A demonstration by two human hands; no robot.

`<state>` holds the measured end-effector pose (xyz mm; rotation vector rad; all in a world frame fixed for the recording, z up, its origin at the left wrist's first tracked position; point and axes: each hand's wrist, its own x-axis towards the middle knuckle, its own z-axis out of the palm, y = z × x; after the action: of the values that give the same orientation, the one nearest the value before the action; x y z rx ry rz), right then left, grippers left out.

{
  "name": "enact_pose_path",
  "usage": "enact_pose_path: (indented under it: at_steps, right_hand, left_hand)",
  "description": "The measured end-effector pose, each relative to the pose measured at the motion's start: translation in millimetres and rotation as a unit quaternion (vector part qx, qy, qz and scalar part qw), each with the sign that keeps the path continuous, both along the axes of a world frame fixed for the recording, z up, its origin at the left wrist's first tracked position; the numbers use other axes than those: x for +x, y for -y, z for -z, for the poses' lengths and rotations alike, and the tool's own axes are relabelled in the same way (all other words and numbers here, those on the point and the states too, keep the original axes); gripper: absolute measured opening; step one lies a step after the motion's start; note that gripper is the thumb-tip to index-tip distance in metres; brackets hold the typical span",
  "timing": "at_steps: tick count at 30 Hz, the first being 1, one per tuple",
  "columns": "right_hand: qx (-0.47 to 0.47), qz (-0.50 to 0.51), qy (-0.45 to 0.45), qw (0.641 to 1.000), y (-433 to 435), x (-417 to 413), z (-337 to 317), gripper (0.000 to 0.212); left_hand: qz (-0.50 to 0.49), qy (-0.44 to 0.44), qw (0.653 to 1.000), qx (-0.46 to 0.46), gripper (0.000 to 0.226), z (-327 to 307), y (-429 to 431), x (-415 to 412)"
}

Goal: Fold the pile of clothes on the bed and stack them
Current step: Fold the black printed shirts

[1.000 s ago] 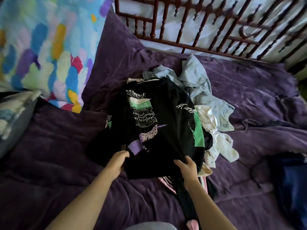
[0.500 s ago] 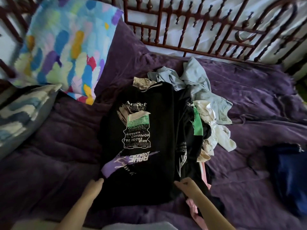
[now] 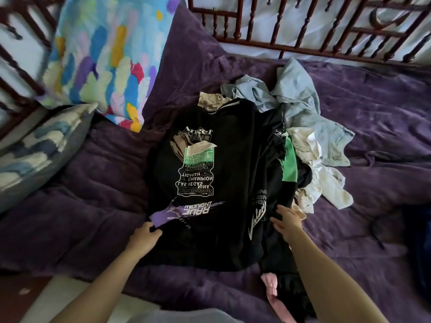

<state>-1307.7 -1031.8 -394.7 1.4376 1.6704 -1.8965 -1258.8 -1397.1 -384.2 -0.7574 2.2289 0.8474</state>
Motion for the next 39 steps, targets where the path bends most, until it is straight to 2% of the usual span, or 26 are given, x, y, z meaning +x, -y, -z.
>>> enact_pose_path:
  at_steps: [2, 4, 6, 8, 10, 12, 16, 24, 29, 34, 39]
  right_hand:
    - [-0.047, 0.003, 0.005, 0.999, -1.5, -9.7, 6.2, 0.024]
    - [-0.096, 0.010, 0.007, 0.995, -2.5, -13.5, 12.1, 0.009]
    - [-0.126, 0.006, -0.004, 0.992, -4.7, -14.2, 15.0, 0.011]
    - [-0.114, -0.018, 0.000, 0.993, -10.7, -12.6, 12.0, 0.009]
    - [-0.045, -0.054, 0.022, 0.997, -20.7, -7.1, 9.3, 0.027]
    - [-0.012, -0.071, 0.018, 0.997, -31.1, -1.0, 7.6, 0.034]
    - [-0.046, -0.074, 0.001, 0.996, -42.7, 0.0, 8.6, 0.037]
    - [-0.105, -0.088, -0.043, 0.990, -32.7, -1.5, 11.6, 0.015]
    - [-0.068, -0.111, -0.042, 0.991, -39.9, 9.4, -1.3, 0.039]
    - [-0.070, -0.138, -0.028, 0.988, -43.3, 22.7, -2.5, 0.047]
    - [-0.073, -0.157, -0.022, 0.985, -45.9, 29.2, -1.2, 0.047]
  left_hand:
    - [-0.010, -0.004, 1.000, 0.009, 0.054, -1.1, -1.1, 4.6]
    - [-0.019, -0.001, 1.000, 0.009, 0.053, -1.8, -1.9, 11.4]
    - [-0.025, -0.007, 1.000, 0.007, 0.053, -2.4, -2.2, 18.1]
    - [-0.036, -0.012, 0.999, 0.011, 0.052, -4.2, -4.5, 23.0]
    - [-0.044, -0.018, 0.999, 0.015, 0.052, -7.8, -8.2, 27.8]
    - [-0.048, -0.025, 0.998, 0.017, 0.051, -11.4, -12.5, 32.9]
    - [-0.058, -0.049, 0.997, 0.010, 0.049, -19.2, -19.2, 37.3]
    - [-0.087, -0.135, 0.987, 0.002, 0.043, -42.3, -54.9, 33.9]
    - [-0.063, -0.136, 0.988, 0.030, 0.041, -55.0, -88.7, 34.7]
    - [-0.031, -0.152, 0.987, 0.048, 0.040, -58.8, -112.6, 31.9]
    - [-0.017, -0.129, 0.989, 0.062, 0.041, -48.4, -128.0, 37.0]
